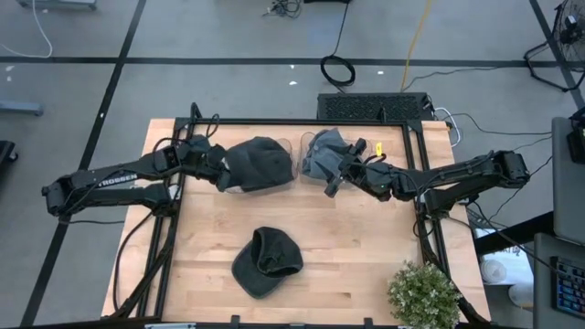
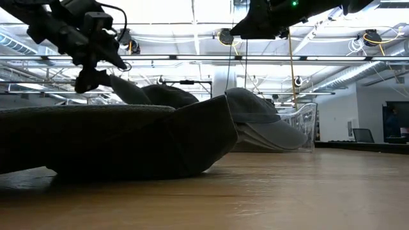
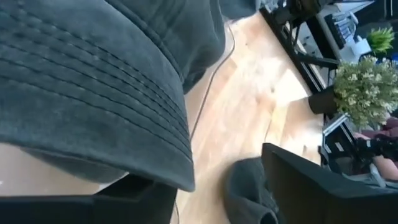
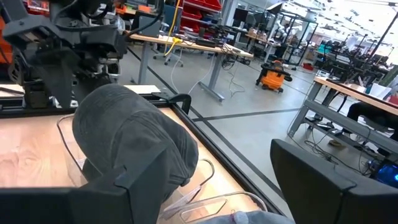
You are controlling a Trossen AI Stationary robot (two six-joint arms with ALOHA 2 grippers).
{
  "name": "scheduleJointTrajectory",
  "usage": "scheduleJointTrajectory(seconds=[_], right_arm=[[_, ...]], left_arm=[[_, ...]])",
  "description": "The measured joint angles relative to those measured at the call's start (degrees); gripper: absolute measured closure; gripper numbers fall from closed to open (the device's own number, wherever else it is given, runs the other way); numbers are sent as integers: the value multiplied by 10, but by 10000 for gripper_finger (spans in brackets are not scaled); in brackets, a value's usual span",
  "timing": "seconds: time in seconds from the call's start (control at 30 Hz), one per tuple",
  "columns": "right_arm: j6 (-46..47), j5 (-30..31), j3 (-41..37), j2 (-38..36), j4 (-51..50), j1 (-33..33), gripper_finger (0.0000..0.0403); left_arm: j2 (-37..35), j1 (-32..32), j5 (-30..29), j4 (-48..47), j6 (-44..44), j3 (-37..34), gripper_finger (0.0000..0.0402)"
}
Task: Pick & Place hat
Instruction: Put the top black cap into the left transparent bin
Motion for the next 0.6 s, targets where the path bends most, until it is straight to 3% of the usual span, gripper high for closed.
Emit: scheduleJointTrajectory(seconds=[0.23, 0.37, 0.6], right_arm=[[0, 0, 0, 0, -2, 0, 140], [1, 0, 0, 0, -2, 0, 140], [2, 0, 0, 0, -2, 0, 140]], left_arm=[[-10, -1, 21, -49, -1, 28, 130], [-9, -1, 21, -126, 4, 56, 122], [-10, -1, -35, -250, 30, 126, 122]])
